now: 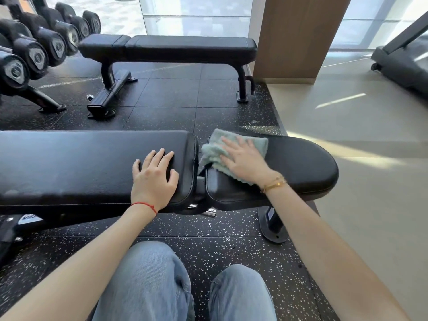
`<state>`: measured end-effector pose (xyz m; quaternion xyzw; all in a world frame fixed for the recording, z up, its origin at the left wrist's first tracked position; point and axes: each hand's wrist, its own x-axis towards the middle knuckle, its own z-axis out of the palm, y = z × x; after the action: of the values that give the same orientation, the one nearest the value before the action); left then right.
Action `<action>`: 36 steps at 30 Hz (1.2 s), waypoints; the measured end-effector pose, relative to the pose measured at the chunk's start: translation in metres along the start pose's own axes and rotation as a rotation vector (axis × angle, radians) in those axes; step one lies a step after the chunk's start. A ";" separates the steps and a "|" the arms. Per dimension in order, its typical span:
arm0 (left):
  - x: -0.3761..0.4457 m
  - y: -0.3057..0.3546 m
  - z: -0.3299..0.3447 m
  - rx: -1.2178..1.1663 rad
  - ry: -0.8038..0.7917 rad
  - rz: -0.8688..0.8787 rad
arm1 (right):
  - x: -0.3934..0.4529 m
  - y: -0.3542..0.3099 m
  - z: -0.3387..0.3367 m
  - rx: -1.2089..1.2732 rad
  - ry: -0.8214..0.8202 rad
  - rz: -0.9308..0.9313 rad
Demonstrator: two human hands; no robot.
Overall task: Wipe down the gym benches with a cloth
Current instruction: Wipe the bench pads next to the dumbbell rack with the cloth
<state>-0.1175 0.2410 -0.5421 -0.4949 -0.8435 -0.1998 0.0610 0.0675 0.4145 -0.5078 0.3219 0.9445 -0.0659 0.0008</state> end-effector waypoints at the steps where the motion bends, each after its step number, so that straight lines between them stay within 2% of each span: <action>1: 0.000 0.000 0.000 -0.003 -0.002 0.001 | -0.013 -0.010 0.004 0.005 0.011 -0.062; 3: 0.000 -0.001 0.001 0.002 -0.007 0.000 | -0.046 -0.018 0.009 0.045 0.048 -0.126; 6: -0.001 -0.003 0.000 0.013 -0.015 0.014 | -0.091 0.002 0.012 0.101 0.113 -0.081; 10: -0.001 0.000 -0.001 0.014 -0.017 0.011 | -0.107 0.069 0.008 0.108 0.131 0.155; 12: -0.001 0.003 -0.001 0.017 -0.018 0.006 | -0.087 0.099 0.002 0.077 0.099 0.294; 14: -0.001 0.004 -0.002 0.012 -0.014 -0.005 | -0.051 0.107 -0.007 0.069 0.075 0.348; 19: -0.001 0.002 -0.002 0.003 -0.007 -0.003 | 0.000 0.037 -0.002 0.027 0.023 0.131; 22: -0.002 -0.001 -0.001 0.003 -0.013 0.000 | -0.027 0.009 0.007 0.060 0.054 0.005; 25: -0.002 -0.002 -0.001 0.013 -0.020 0.004 | -0.070 0.013 0.010 0.100 0.100 -0.055; 31: -0.002 -0.001 0.000 0.015 -0.031 -0.002 | -0.121 0.068 0.008 0.158 0.187 0.121; 36: -0.001 0.003 -0.003 0.022 -0.041 -0.005 | -0.059 0.098 -0.003 0.124 0.150 0.276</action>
<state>-0.1145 0.2401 -0.5388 -0.4960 -0.8479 -0.1805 0.0489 0.1741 0.4555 -0.5144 0.4522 0.8827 -0.0993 -0.0803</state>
